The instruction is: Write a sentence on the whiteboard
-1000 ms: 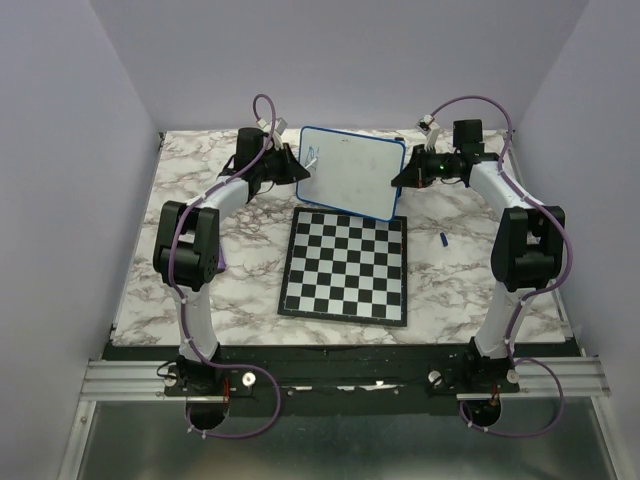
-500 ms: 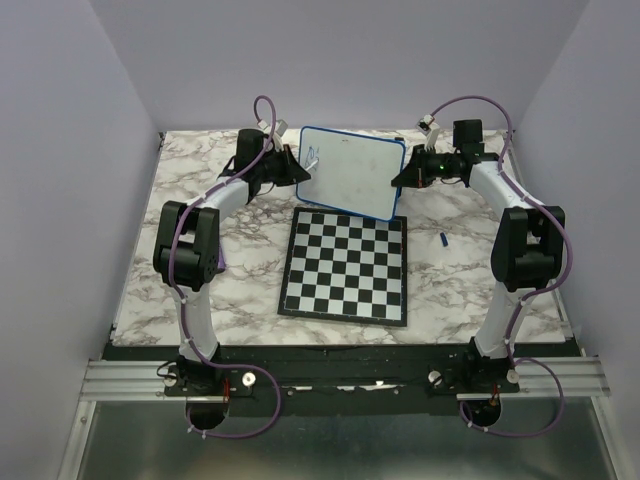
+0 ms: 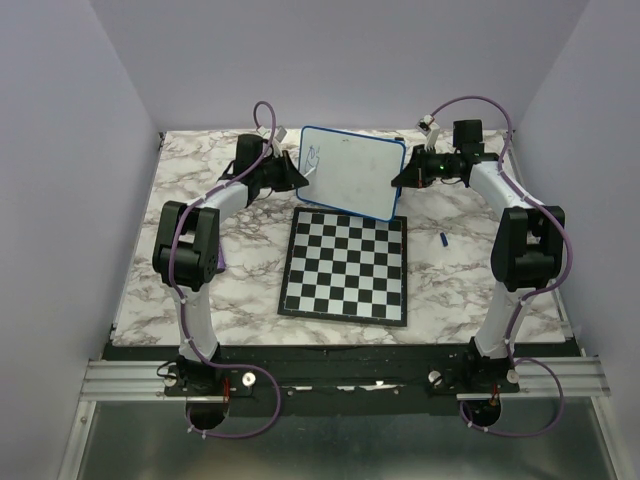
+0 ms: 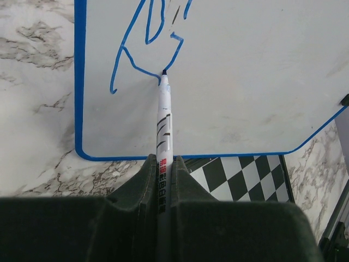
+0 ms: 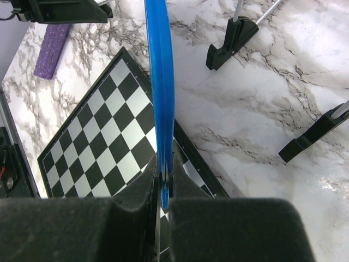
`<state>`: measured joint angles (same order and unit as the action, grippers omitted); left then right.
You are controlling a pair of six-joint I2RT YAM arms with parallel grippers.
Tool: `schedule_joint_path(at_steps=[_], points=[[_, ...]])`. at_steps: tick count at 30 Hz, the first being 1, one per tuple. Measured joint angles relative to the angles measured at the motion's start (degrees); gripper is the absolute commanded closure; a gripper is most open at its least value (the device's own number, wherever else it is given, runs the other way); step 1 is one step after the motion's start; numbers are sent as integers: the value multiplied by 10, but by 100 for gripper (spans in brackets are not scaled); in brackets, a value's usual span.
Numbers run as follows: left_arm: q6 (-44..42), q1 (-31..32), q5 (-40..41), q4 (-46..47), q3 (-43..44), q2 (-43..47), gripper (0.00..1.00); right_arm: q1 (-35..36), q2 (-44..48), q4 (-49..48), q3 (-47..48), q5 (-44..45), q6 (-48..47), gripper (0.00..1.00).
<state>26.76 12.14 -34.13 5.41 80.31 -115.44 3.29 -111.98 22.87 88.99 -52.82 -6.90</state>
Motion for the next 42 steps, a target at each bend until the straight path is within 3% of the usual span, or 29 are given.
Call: schedule_joint_path(at_steps=[42], points=[[45, 1, -35, 47, 24, -1, 100, 0, 0, 0, 0, 0, -3, 100]])
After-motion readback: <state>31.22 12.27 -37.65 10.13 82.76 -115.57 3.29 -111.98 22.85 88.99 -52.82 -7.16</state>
